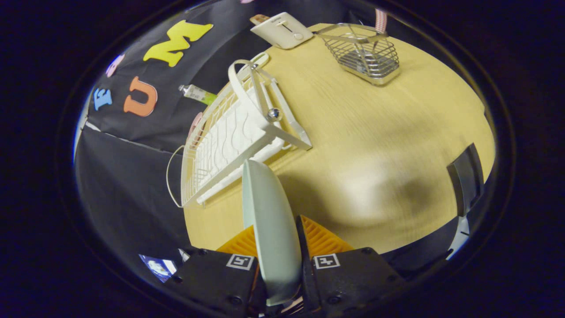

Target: Take the plate from the dish rack, then take the spoon from the basket and place it into the plate.

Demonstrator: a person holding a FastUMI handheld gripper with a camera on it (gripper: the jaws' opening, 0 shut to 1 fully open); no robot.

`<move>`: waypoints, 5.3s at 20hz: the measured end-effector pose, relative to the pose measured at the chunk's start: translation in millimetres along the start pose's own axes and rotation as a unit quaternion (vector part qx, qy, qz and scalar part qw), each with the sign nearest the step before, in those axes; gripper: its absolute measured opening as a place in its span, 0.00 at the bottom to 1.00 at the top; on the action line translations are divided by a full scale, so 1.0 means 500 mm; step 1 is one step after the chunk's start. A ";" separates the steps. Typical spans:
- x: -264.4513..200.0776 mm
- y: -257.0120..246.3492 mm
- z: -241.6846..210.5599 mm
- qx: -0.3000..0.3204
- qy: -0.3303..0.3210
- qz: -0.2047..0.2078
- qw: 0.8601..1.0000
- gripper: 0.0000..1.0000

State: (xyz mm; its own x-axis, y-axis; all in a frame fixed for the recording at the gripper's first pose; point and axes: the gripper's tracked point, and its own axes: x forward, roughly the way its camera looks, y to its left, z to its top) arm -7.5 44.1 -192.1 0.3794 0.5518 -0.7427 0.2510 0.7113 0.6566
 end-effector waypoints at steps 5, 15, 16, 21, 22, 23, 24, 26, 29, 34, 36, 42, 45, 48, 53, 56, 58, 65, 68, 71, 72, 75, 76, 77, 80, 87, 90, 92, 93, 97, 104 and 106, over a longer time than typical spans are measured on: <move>0.019 -0.007 0.009 0.016 0.005 0.013 1.000 0.63; -0.040 -0.020 0.033 -0.068 -0.056 0.007 0.996 0.77; -0.054 -0.027 0.036 -0.094 -0.073 0.002 0.993 0.77; -0.159 -0.067 0.061 -0.193 -0.190 -0.033 0.962 0.78; -0.189 -0.070 0.072 -0.215 -0.228 -0.038 0.949 0.78; -0.217 -0.079 0.086 -0.238 -0.263 -0.052 0.933 0.80; -0.245 -0.093 0.107 -0.255 -0.300 -0.066 0.917 0.92; -0.296 -0.118 0.134 -0.271 -0.359 -0.086 0.889 1.00; -0.356 -0.153 0.182 -0.279 -0.421 -0.098 0.857 1.00; -0.381 -0.204 0.306 -0.290 -0.479 -0.111 0.821 1.00; -0.364 -0.216 0.363 -0.290 -0.480 -0.112 0.820 1.00; -0.296 -0.229 0.497 -0.265 -0.450 -0.087 0.848 0.94; -0.268 -0.222 0.533 -0.251 -0.433 -0.066 0.863 0.78; -0.255 -0.213 0.540 -0.251 -0.418 -0.051 0.872 0.61; -0.258 -0.170 0.505 -0.250 -0.398 -0.014 0.883 0.23; -0.256 -0.154 0.497 -0.256 -0.390 -0.018 0.884 0.14; -0.263 -0.143 0.498 -0.252 -0.392 -0.026 0.885 0.10; -0.423 -0.080 0.489 -0.234 -0.465 -0.057 0.852 0.10; -0.452 -0.026 0.421 -0.248 -0.471 -0.057 0.845 0.09; -0.435 0.038 0.330 -0.263 -0.456 -0.047 0.849 0.09; -0.418 0.063 0.292 -0.270 -0.446 -0.043 0.852 0.09; -0.348 0.124 0.186 -0.303 -0.411 -0.031 0.859 0.09; -0.318 0.144 0.155 -0.313 -0.401 -0.027 0.860 0.09; -0.294 0.158 0.130 -0.321 -0.393 -0.024 0.862 0.09; -0.220 0.195 0.065 -0.328 -0.371 -0.013 0.869 0.09; -0.067 0.211 0.015 -0.316 -0.327 -0.013 0.890 0.10; -0.032 0.213 0.002 -0.302 -0.305 -0.003 0.903 0.09; -0.013 0.210 -0.006 -0.299 -0.291 0.004 0.909 0.11; -0.006 0.207 -0.007 -0.299 -0.288 0.001 0.910 0.13; -0.012 0.199 0.007 -0.321 -0.306 -0.017 0.896 0.21; -0.077 0.185 0.048 -0.327 -0.368 -0.036 0.870 0.67; -0.104 0.182 0.053 -0.330 -0.389 -0.039 0.859 0.78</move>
State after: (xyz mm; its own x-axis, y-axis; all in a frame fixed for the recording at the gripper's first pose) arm 19.1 68.7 -89.9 0.9292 0.2154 -0.3004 -0.1597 0.9668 0.1993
